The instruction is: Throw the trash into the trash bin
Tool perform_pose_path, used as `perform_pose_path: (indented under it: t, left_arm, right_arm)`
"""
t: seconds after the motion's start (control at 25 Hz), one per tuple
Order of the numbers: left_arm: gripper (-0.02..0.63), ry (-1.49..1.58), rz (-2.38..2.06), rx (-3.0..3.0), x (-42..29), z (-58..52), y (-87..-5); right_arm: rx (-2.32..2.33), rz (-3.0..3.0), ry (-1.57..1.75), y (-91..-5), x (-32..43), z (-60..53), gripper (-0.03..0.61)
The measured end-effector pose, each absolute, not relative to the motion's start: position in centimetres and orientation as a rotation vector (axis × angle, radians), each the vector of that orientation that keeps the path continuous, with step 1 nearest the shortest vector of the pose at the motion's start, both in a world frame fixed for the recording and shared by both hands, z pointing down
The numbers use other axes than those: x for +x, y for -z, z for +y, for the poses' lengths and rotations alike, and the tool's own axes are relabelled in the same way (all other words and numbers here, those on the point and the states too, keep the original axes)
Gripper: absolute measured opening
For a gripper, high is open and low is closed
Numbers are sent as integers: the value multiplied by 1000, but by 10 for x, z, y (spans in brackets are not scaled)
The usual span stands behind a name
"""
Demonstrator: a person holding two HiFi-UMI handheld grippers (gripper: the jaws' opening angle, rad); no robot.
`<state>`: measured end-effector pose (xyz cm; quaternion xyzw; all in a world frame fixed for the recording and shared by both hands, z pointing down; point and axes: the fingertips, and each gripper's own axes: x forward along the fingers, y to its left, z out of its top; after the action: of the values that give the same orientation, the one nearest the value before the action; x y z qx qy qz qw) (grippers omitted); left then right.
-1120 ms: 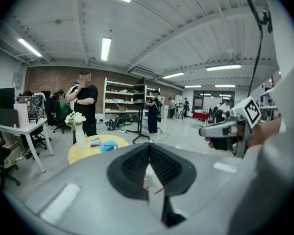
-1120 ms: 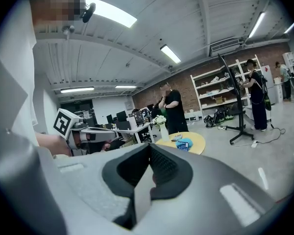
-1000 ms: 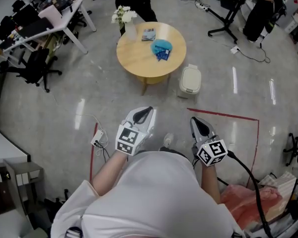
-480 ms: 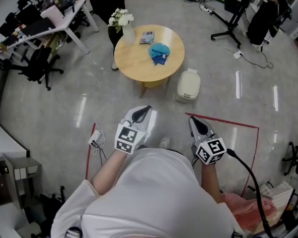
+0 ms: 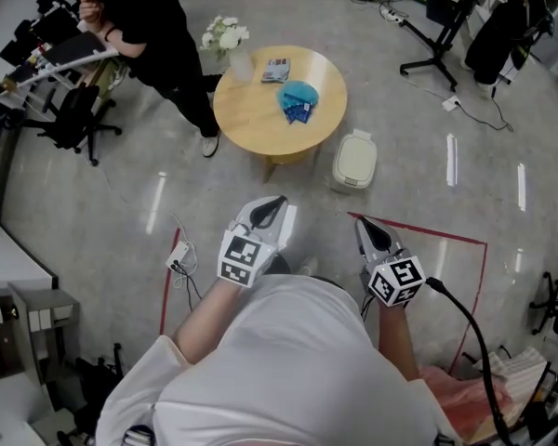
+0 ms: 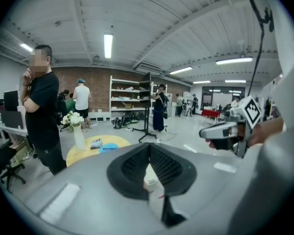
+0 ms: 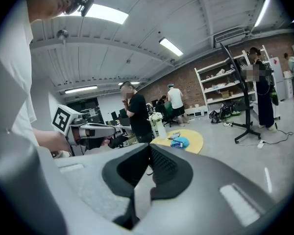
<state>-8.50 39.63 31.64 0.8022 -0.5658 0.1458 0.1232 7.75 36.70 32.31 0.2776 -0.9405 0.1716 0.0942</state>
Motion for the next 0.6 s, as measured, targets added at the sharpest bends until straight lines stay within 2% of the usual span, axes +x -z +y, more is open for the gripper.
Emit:
perform_pose_path:
  t: [0.6]
  left_arm:
    - [6, -463, -1552, 2395, -122, 324, -326]
  right_arm:
    - [932, -2729, -551, -330, 48, 308, 0]
